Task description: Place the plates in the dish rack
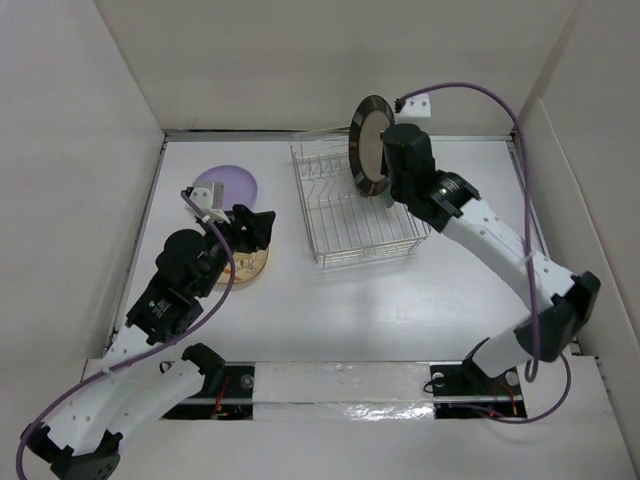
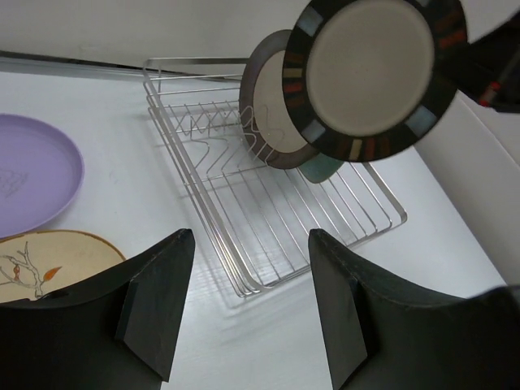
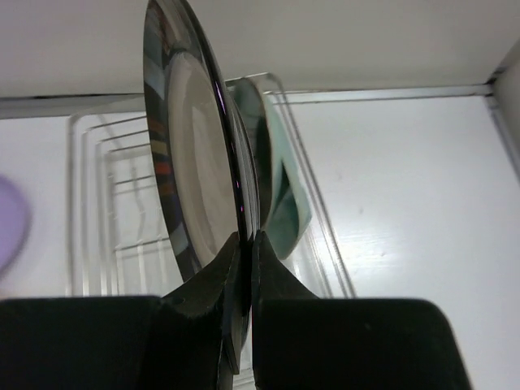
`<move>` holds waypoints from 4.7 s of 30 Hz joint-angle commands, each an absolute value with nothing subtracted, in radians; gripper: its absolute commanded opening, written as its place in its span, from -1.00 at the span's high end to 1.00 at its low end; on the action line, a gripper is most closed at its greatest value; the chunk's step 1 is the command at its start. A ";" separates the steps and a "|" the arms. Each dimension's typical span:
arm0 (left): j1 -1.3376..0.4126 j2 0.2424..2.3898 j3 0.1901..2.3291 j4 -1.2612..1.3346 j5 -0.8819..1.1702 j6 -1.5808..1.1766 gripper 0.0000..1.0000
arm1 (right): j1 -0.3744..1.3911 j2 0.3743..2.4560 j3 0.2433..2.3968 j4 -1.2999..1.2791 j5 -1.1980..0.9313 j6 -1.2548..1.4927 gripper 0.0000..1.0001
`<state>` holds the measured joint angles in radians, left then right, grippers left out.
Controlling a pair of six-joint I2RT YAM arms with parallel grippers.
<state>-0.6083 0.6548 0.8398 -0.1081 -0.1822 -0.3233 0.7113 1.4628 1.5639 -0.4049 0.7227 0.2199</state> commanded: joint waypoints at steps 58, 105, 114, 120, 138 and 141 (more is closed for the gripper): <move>-0.606 0.791 0.844 -0.107 -0.340 -0.362 0.60 | 0.655 1.829 1.818 -0.279 0.620 0.202 -0.57; 0.256 1.353 0.399 0.074 0.268 -0.706 1.00 | 0.715 0.810 0.818 0.048 0.351 0.359 0.75; 0.247 0.946 0.399 -0.020 0.351 -0.727 1.00 | 0.799 0.815 0.886 -0.041 0.353 0.371 0.29; 0.247 0.738 0.494 -0.116 0.356 -0.660 1.00 | 0.834 0.804 0.919 -0.090 0.292 0.382 -0.07; 0.124 0.646 0.770 0.181 0.656 -0.762 1.00 | 0.844 1.067 1.029 0.026 0.012 0.479 -0.72; 0.088 0.646 0.752 0.299 0.739 -0.804 1.00 | 0.833 1.121 1.083 0.041 0.020 0.463 -0.78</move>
<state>0.1165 0.6701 0.7132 0.0277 0.5663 -0.7071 0.8330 1.1004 1.0054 -0.0441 0.0399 0.4713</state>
